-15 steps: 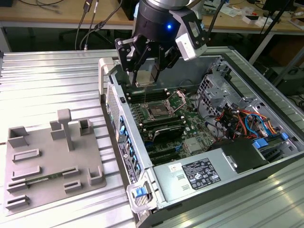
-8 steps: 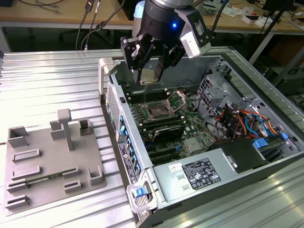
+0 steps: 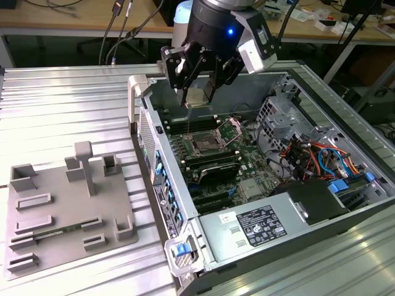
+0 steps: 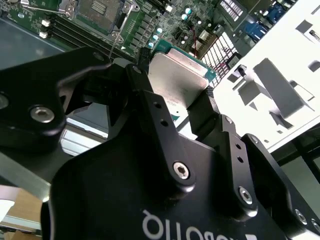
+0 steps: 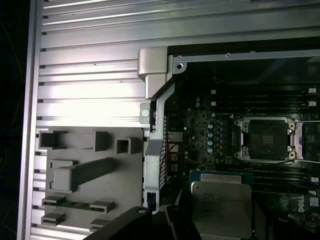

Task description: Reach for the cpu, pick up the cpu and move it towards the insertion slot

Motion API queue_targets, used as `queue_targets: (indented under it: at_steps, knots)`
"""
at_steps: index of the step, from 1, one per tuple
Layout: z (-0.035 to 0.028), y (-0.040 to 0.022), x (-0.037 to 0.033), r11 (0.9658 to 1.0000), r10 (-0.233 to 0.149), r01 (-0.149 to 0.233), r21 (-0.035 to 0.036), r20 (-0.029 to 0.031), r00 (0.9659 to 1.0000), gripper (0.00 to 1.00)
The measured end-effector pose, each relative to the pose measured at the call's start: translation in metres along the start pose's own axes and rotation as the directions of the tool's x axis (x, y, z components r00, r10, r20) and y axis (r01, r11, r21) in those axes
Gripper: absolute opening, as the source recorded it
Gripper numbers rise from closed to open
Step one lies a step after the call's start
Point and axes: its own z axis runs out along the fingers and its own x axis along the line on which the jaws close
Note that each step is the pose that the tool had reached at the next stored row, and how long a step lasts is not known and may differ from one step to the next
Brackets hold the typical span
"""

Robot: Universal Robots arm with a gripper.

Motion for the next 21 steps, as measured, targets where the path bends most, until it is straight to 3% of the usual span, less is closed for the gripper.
queue_targets:
  at_steps: [21]
  knots:
    - [0.0003,0.0079,-0.0205,1.0,0.0,0.0,0.0,0.0,1.0,0.55]
